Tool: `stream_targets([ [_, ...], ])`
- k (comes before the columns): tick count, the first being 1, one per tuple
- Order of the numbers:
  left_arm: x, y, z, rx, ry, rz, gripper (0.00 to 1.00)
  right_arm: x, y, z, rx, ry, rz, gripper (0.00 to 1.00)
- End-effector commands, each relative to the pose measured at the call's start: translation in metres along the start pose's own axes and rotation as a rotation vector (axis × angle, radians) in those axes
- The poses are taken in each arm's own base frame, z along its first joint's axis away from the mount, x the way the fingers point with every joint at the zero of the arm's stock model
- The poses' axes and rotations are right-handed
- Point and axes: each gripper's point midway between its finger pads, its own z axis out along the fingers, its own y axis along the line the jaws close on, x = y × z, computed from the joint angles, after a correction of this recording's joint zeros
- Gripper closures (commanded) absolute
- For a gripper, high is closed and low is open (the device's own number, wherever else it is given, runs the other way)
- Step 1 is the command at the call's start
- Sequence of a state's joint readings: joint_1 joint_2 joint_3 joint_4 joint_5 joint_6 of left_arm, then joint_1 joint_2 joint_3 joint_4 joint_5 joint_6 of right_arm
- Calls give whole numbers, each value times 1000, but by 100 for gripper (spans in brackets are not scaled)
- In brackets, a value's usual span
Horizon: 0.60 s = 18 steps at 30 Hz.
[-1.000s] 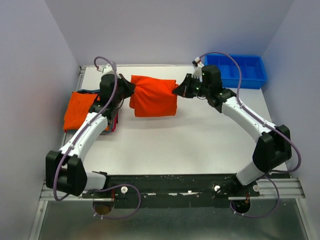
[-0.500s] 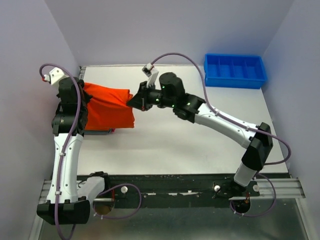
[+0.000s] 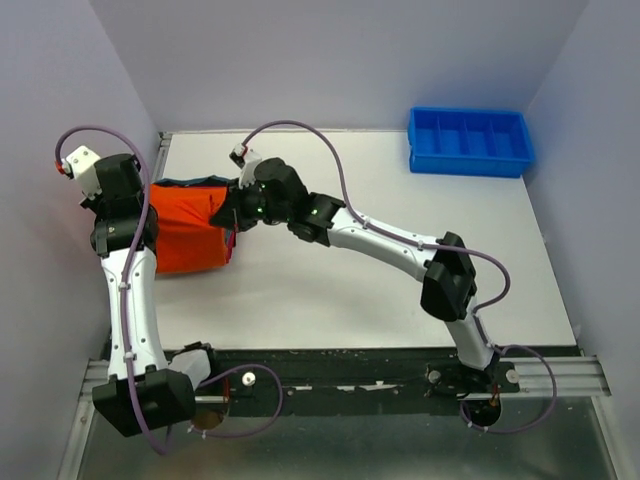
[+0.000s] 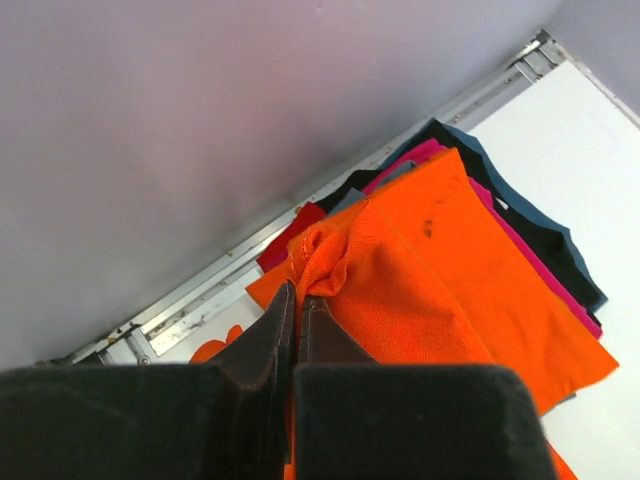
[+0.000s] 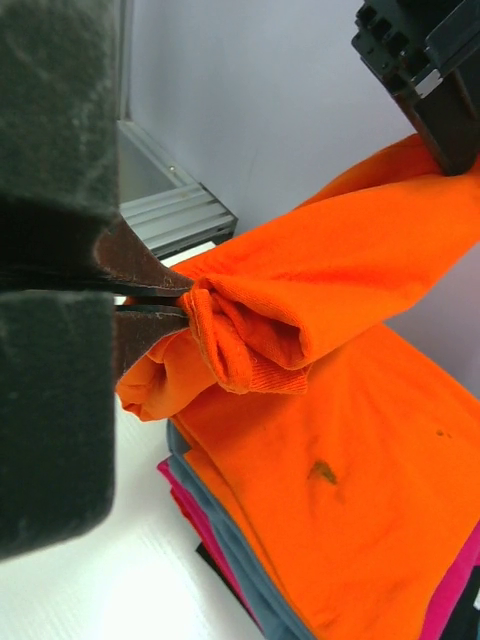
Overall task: Fold and stack the t-shirts
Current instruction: Put the neatly folded tshirt into the corner of the board with both arms
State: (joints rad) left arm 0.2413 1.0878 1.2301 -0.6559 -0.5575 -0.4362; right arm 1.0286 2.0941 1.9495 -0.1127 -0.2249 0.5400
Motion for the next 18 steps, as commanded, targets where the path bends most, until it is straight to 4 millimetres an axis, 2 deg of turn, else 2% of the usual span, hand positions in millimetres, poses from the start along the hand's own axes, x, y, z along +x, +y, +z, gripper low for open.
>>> stream_targets([
  [1, -29, 19, 12, -84, -94, -6, 100, -8, 8, 7, 3, -6, 1, 99],
  [10, -25, 4, 49, -40, -44, -2, 100, -12, -9, 29, 68, -24, -3, 99],
  [18, -28, -15, 71, 8, -25, 15, 100, -3, -31, 43, 104, -18, 34, 99],
])
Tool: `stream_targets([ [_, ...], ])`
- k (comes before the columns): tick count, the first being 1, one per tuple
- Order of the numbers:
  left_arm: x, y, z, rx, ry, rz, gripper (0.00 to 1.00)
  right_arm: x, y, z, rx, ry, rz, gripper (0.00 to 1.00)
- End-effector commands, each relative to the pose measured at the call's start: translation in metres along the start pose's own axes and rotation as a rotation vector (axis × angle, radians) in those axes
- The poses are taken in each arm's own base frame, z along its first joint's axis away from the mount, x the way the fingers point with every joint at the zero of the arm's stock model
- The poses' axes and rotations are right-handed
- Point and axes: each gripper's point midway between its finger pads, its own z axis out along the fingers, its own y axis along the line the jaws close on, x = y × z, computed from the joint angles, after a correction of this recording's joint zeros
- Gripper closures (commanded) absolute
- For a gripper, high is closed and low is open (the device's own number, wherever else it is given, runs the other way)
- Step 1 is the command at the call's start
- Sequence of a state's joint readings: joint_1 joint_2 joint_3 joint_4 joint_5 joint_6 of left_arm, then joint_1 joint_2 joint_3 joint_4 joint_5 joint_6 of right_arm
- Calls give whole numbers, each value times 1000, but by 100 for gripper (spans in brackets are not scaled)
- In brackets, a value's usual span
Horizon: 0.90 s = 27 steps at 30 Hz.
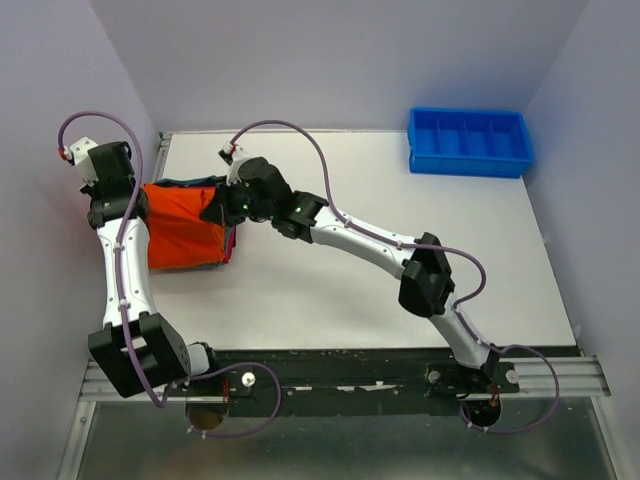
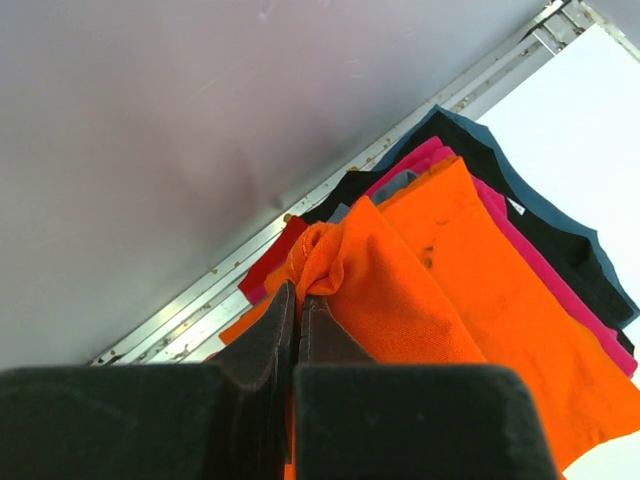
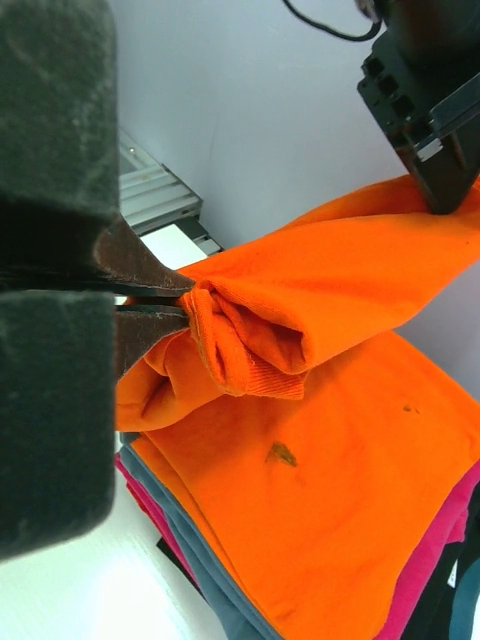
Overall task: Fold and stack the t-shirts
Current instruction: Put the neatly folded tshirt into the corner of the board with both arms
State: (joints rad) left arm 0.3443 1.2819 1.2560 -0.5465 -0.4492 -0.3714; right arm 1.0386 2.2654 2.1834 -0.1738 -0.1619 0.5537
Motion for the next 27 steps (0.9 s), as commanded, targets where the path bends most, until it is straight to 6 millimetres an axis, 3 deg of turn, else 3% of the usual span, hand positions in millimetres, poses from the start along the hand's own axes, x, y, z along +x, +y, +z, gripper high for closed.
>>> stream_targets([
  [1, -42, -8, 8, 24, -102, -30, 100, 1, -21, 6, 61, 8, 26, 99],
  [5, -45, -17, 12, 54, -85, -28, 100, -4, -27, 6, 60, 4, 40, 99],
  [7, -48, -18, 8, 59, -80, -34, 100, -8, -21, 3, 38, 0, 18, 99],
  [14, -55, 4, -27, 27, -111, -44, 100, -19, 8, -21, -7, -19, -55, 99],
  [20, -66, 34, -49, -74, -159, -22, 100, -7, 37, -29, -39, -11, -90, 99],
  [27, -70, 47, -60, -117, -181, -14, 100, 7, 47, -21, -51, 15, -88, 99],
])
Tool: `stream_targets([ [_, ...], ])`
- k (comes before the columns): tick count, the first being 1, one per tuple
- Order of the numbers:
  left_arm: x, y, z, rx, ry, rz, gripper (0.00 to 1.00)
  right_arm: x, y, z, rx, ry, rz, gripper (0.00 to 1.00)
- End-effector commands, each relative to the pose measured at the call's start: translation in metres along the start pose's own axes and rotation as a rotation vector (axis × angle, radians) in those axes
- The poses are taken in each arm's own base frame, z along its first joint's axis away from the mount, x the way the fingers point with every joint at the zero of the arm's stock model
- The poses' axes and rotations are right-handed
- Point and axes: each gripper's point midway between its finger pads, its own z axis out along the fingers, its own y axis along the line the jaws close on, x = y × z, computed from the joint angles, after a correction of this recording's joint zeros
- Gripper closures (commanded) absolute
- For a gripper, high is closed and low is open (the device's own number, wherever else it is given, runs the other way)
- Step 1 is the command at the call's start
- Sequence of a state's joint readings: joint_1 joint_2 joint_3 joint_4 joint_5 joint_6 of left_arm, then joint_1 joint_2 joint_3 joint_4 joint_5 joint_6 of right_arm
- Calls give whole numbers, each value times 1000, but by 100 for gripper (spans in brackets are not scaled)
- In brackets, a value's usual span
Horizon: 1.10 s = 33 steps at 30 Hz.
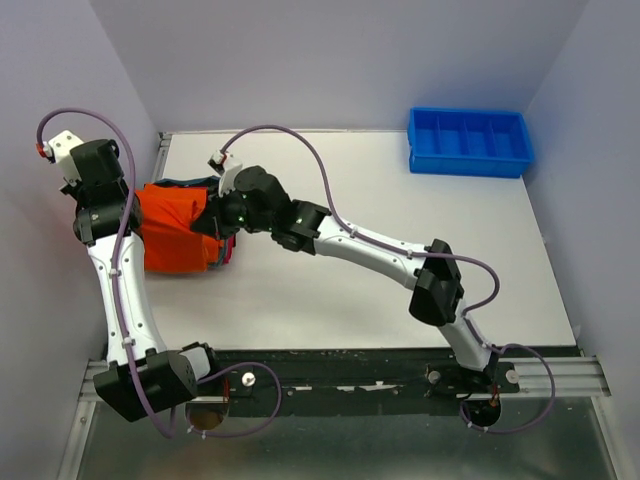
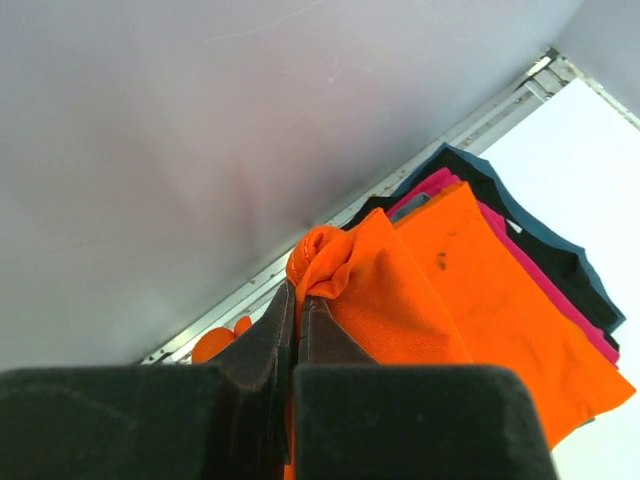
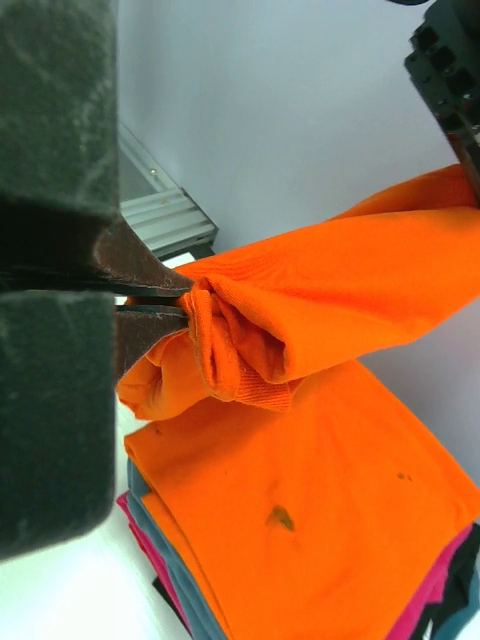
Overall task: Fold and stack the t-shirts
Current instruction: Put the neatly folded tshirt into the corner of the board with both arms
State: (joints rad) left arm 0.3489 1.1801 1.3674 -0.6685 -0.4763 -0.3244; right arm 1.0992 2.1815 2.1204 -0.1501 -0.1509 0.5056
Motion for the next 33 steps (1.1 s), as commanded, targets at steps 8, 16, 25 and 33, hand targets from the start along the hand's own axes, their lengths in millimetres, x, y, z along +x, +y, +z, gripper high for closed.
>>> stream_targets([
  [8, -15, 7, 23, -81, -47, -10, 100, 4, -21, 11, 71, 19, -12, 99],
  [16, -5, -11, 56, -63, -8, 13, 100, 6, -54, 23, 92, 29, 50, 99],
  [25, 5, -41, 86, 13, 36, -13, 100, -3, -89, 35, 104, 4, 107, 99],
  [33, 42, -78, 134, 101, 133, 6, 100, 3, -141, 50, 159, -50, 172, 99],
])
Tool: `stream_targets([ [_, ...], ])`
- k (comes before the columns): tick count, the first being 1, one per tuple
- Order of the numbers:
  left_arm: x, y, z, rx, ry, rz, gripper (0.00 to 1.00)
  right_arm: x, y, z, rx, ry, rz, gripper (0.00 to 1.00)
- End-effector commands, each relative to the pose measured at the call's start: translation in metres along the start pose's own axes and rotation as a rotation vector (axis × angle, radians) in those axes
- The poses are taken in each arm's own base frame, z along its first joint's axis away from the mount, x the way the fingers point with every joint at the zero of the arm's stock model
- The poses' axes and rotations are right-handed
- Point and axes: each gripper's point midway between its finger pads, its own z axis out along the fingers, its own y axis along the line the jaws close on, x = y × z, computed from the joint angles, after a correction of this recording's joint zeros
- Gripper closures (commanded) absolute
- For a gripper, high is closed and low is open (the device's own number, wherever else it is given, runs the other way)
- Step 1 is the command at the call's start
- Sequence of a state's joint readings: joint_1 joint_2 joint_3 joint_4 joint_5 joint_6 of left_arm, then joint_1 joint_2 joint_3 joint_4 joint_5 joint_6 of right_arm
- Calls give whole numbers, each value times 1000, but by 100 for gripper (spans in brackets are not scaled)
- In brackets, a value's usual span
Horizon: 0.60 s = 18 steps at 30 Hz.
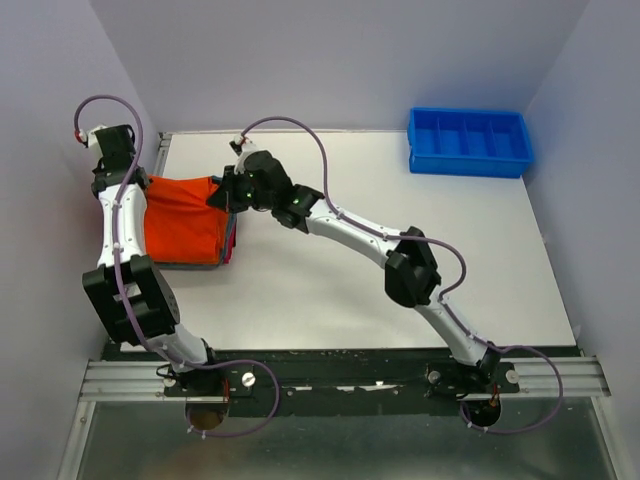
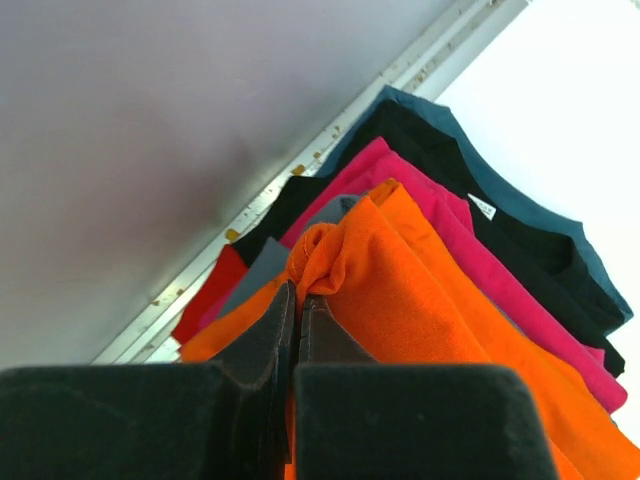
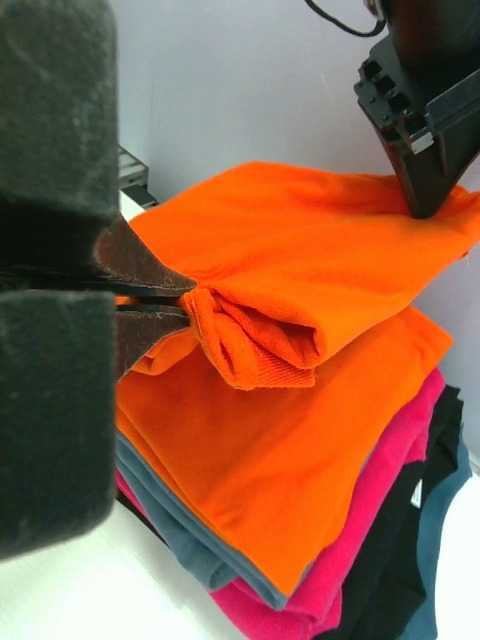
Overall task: Fold and stack the t-shirts
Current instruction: Put the neatly folded tshirt into the corner of the board with both arms
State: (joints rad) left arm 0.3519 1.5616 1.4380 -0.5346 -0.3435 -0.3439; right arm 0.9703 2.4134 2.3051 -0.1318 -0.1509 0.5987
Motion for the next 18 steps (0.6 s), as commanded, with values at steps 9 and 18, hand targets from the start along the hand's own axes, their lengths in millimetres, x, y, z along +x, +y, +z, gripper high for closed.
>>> stream_targets([
  [9, 23, -54, 86, 70, 135, 52, 11, 13, -89, 34, 103, -18, 110, 27],
  [18, -43, -50, 13, 95, -9, 18, 1, -19, -61, -6, 78, -36, 28, 40],
])
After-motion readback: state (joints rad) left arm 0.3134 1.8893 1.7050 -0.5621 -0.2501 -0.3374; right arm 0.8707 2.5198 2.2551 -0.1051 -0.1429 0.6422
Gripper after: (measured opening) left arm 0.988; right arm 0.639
